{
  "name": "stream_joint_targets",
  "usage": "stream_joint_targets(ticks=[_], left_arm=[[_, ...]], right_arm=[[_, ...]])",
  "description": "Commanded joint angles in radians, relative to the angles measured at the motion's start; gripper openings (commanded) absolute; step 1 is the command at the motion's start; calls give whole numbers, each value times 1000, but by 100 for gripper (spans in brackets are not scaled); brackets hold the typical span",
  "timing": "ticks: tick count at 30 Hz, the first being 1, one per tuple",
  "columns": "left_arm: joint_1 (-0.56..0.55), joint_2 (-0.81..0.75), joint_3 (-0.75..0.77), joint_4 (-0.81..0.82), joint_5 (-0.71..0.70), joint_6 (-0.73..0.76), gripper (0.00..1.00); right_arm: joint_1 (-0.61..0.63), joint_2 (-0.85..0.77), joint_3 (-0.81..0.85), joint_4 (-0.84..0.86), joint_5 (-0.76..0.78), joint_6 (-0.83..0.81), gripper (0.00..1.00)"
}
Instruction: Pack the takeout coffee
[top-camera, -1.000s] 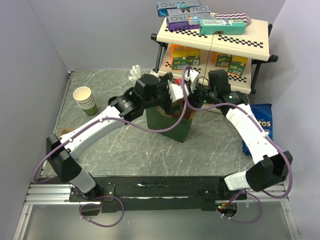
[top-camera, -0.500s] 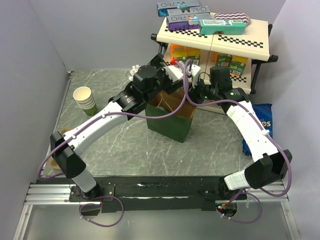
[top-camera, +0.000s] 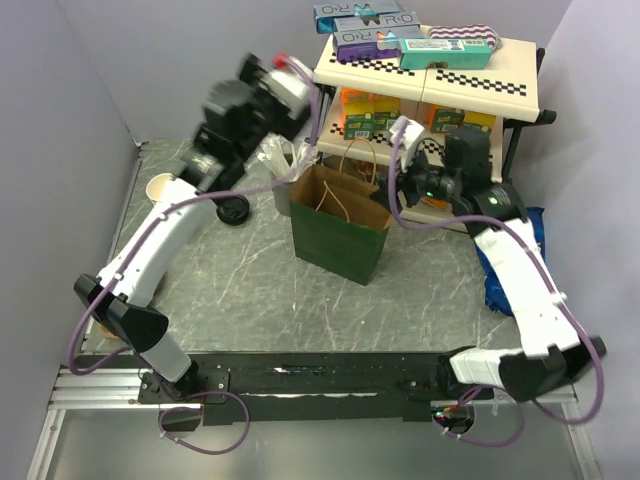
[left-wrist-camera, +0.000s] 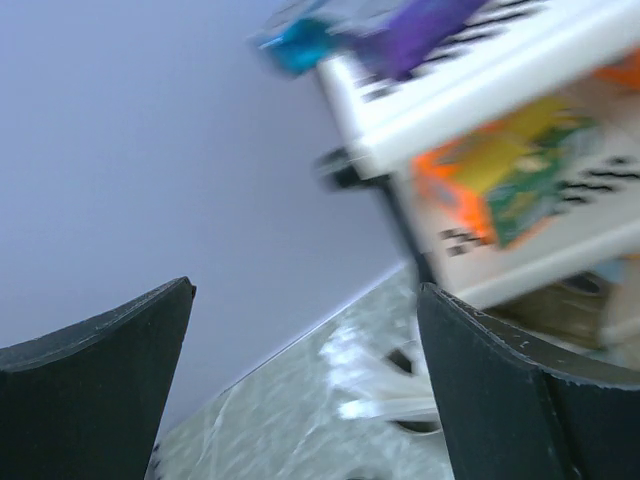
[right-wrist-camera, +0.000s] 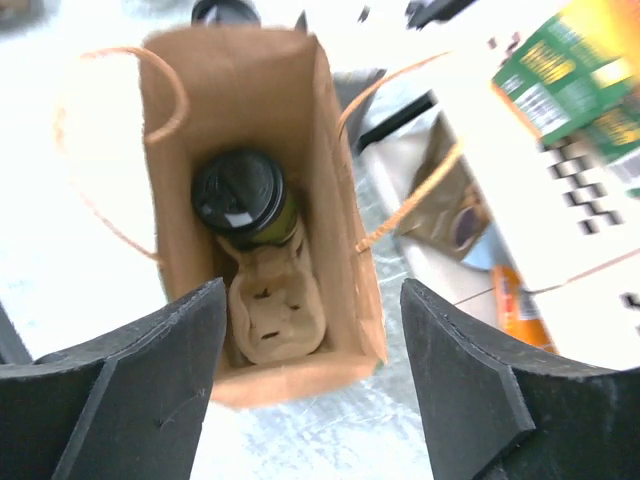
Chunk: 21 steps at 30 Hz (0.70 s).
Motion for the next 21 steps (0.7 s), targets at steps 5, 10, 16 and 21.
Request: stream_joint_targets(ticks=[5,10,16,21], left_arm=[[251,100,152,-252,227,-226,98],[358,234,285,-323,477,-304,87],[359,392,374,-329,599,-269,71],[359,464,350,-249,654,-335,62]], right_arm=[[-6,-166,40,2,106,39,80],[-4,-166,71,-77,150,50,81],[-6,-137,71,-105,184,78,81],[-6,-105,88,-126,210,72,81]])
